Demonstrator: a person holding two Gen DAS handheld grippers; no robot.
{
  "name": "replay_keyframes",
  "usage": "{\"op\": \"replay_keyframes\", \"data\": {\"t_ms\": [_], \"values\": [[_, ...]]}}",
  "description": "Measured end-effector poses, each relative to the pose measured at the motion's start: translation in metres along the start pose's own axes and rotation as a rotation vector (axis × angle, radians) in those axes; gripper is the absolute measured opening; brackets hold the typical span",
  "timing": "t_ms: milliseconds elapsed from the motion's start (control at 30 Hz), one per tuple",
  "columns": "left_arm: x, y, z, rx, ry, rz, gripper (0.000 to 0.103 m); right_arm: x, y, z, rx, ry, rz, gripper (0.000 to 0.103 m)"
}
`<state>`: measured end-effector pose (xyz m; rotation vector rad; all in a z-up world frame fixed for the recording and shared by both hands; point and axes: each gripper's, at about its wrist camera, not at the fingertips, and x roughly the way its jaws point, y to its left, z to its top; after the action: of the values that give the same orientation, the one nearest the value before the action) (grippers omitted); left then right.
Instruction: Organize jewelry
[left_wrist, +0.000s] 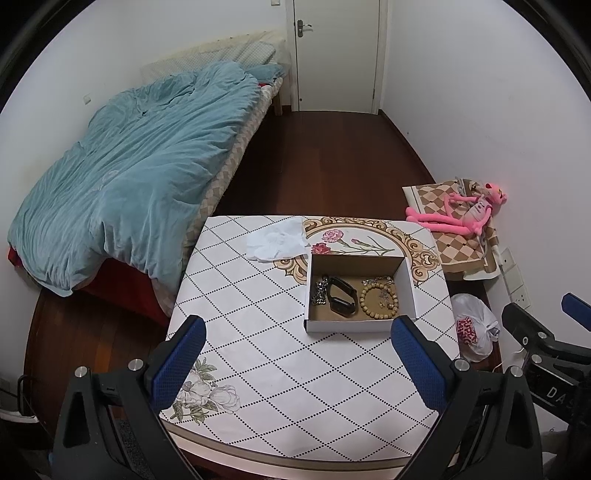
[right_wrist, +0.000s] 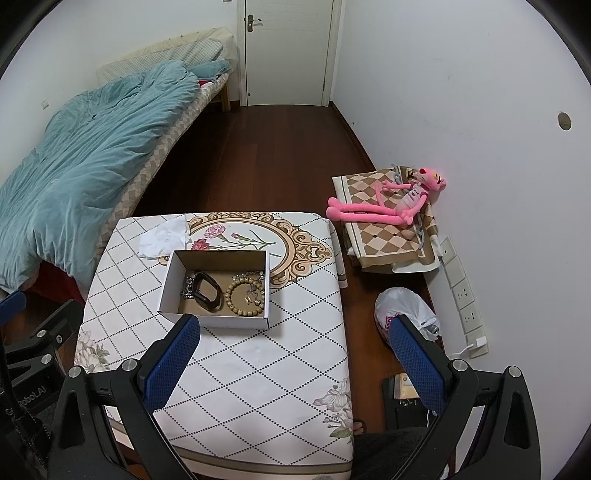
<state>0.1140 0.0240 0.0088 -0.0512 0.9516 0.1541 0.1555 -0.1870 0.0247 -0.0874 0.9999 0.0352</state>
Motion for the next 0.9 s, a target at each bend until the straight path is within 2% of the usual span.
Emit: {"op": "replay_keyframes", "data": {"t_ms": [900], "values": [[-0.0034,-0.0025,0.0017,-0.005,-0.007,-0.001,0.102,-0.0006,-0.0001,0.0015,-0.002,0.001,0.000,0.103]]}}
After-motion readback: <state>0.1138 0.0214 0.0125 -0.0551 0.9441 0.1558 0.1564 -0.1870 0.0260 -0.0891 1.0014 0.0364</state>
